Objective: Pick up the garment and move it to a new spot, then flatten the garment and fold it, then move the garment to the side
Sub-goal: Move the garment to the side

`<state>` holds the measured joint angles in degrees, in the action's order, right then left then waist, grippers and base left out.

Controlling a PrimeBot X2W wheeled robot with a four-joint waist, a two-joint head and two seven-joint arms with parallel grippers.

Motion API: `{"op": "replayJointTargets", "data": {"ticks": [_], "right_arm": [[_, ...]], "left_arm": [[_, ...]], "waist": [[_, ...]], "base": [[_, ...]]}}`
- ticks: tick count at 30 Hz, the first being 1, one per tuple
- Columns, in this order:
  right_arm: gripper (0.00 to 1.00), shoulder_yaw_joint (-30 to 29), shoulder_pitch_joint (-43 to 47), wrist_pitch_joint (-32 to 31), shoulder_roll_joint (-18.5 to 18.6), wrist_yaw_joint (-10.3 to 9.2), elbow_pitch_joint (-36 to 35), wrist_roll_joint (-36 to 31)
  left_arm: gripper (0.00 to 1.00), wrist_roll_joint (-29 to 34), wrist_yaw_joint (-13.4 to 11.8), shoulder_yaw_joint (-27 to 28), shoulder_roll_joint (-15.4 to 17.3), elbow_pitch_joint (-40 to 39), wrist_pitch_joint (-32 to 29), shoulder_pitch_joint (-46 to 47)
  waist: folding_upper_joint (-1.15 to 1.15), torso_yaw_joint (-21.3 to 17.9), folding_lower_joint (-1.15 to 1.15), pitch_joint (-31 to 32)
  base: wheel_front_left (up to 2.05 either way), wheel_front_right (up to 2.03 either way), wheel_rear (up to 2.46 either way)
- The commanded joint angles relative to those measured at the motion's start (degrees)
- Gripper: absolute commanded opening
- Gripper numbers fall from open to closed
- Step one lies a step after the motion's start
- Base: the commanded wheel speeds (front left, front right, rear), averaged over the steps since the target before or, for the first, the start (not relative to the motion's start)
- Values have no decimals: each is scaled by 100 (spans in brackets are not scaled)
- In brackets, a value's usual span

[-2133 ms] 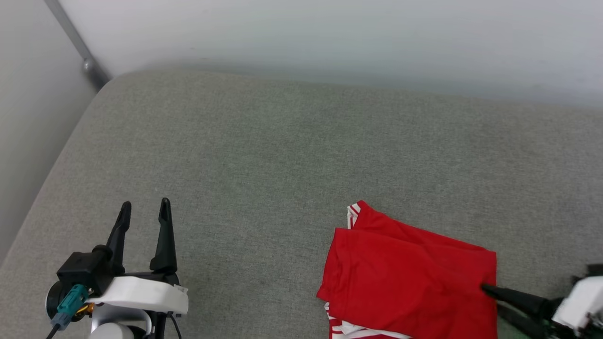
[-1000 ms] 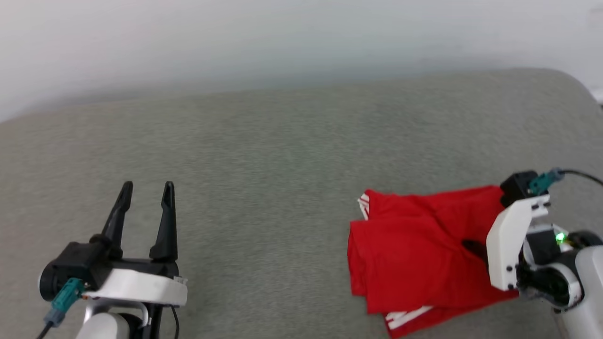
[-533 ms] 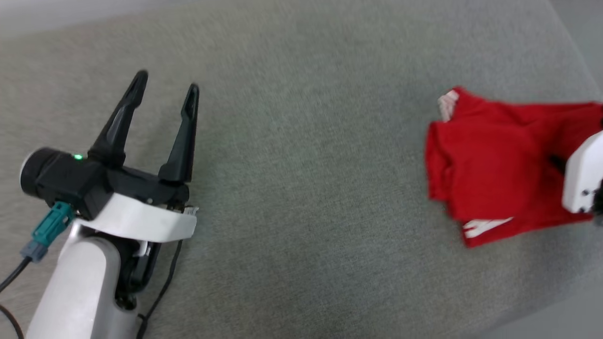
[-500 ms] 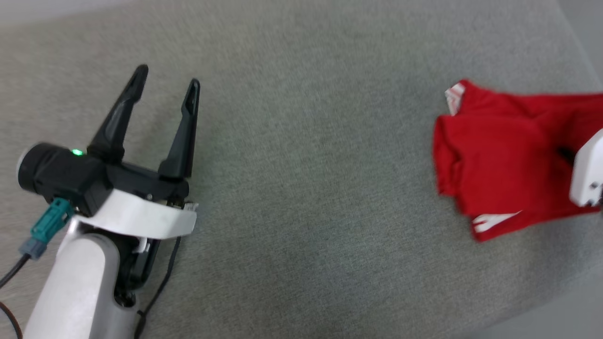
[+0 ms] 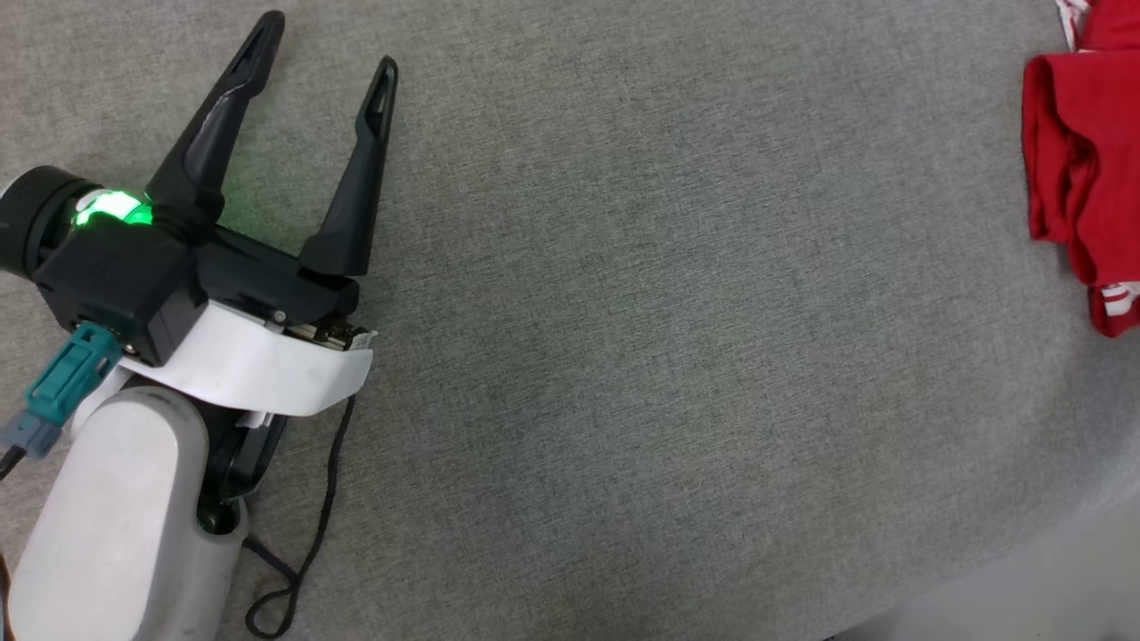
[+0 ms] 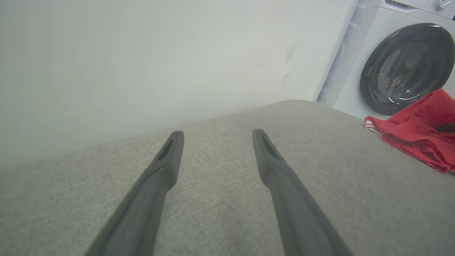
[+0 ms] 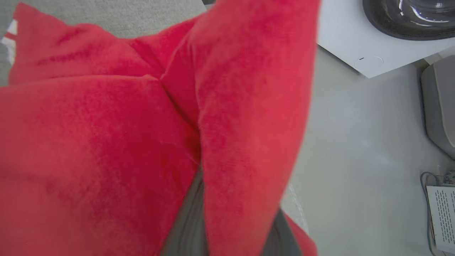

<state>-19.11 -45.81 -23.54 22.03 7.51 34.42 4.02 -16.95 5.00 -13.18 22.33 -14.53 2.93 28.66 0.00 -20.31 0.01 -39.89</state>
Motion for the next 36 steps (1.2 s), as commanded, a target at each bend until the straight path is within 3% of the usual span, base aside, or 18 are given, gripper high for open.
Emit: {"op": "replayJointTargets", "data": {"ticks": [1, 2, 8, 14, 21, 28, 36], "right_arm": [[42, -22, -69, 158, -41, -5, 47, -127], [100, -53, -73, 320, -73, -5, 109, -229], [100, -343, -68, 1220, -192, -5, 500, -623], [100, -571, 250, 1937, -42, -5, 774, -928], [100, -120, 841, 2618, 142, -5, 847, -866], [100, 630, 1745, 2733, -55, -5, 194, -413], [100, 1151, 2790, 2434, -483, -5, -1278, 89]], "left_arm": [[100, 12, 5, -16, 6, -4, 7, 70], [100, 5, 6, -23, 7, 9, 13, 68], [100, -36, -30, -38, 12, 144, 60, -75], [100, -146, -89, -89, -139, 425, 321, -338], [100, -330, -250, -21, -311, 833, 667, -952], [100, -541, -518, 194, -436, 1057, 901, -1645], [100, -675, -642, 270, -586, 1240, 1043, -2051]], "waist": [[0, 15, -1, -5], [0, 16, -1, -1], [0, -15, -1, 209], [0, 70, -1, 799], [0, 248, -1, 1739], [0, 524, -1, 2548], [0, 1078, -1, 3038]], "base": [[0, 0, 0], [0, 0, 0], [0, 0, 0], [0, 0, 0], [0, 0, 0], [0, 0, 0], [0, 0, 0]]}}
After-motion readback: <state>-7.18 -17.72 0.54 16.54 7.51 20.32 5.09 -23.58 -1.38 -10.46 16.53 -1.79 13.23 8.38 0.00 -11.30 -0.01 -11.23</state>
